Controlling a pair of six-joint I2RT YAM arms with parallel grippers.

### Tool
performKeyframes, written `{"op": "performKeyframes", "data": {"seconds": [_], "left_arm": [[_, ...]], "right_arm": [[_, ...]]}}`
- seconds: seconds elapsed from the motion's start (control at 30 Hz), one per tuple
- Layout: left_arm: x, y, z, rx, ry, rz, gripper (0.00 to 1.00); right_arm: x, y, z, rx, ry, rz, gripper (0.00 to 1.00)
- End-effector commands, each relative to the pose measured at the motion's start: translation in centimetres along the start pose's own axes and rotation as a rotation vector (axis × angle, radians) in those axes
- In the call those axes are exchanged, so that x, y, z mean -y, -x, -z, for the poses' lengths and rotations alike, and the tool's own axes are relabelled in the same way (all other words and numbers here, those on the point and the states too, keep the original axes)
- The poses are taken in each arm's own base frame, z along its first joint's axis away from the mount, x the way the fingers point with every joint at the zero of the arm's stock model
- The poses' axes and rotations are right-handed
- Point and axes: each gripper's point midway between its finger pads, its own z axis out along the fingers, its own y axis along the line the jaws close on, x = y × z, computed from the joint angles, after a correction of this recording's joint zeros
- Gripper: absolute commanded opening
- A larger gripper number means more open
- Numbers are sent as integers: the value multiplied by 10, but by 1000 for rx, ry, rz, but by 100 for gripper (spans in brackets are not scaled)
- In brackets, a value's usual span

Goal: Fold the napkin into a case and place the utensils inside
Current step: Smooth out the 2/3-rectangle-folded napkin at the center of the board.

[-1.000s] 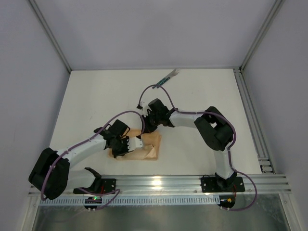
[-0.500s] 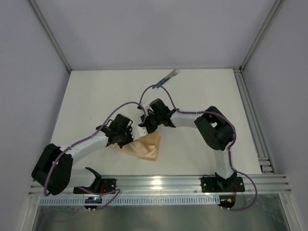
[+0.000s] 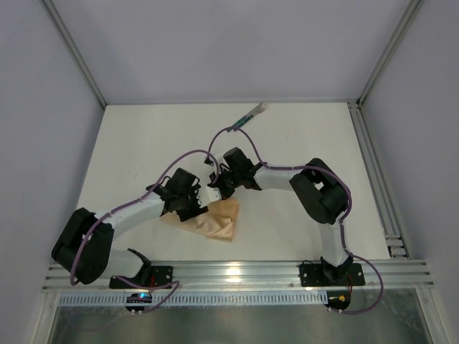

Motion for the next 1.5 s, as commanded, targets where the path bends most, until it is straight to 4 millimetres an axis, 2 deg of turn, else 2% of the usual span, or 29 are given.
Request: {"op": "performKeyframes", "data": {"seconds": [0.0,0.1,0.13,0.17,0.27,0.4,0.57,0.67,1.03,1.27,1.47], "left_arm": [[-8,29,7,96,-10,19,54],[-9,35,9,119,-29,44,48],[-10,37,8,130,-31,52,44],[-11,41,9,144,-31,70,36],[-22,55,17,211,19,96,29],[-35,54,12,191,73,80,22],[-30,30,-16,68,29,86,21],[-23,21,-21,37,4,79,21],[-1,-12,-11,-27,-22,42,17],[4,-13,-4,-21,-27,49,18],[8,-15,-6,-25,-44,51,18]], "right_arm": [[-6,5,0,21,25,32,4],[-4,5,0,22,17,26,4],[-4,7,0,26,14,25,4],[-3,8,0,28,12,23,4],[-3,8,0,30,7,20,4],[-3,7,-1,28,11,17,4],[-4,9,-2,35,12,6,4],[-2,10,-1,41,1,4,4],[7,18,-2,83,-62,-35,4],[15,24,-1,97,-97,-52,4],[14,25,-1,101,-96,-54,4]]}}
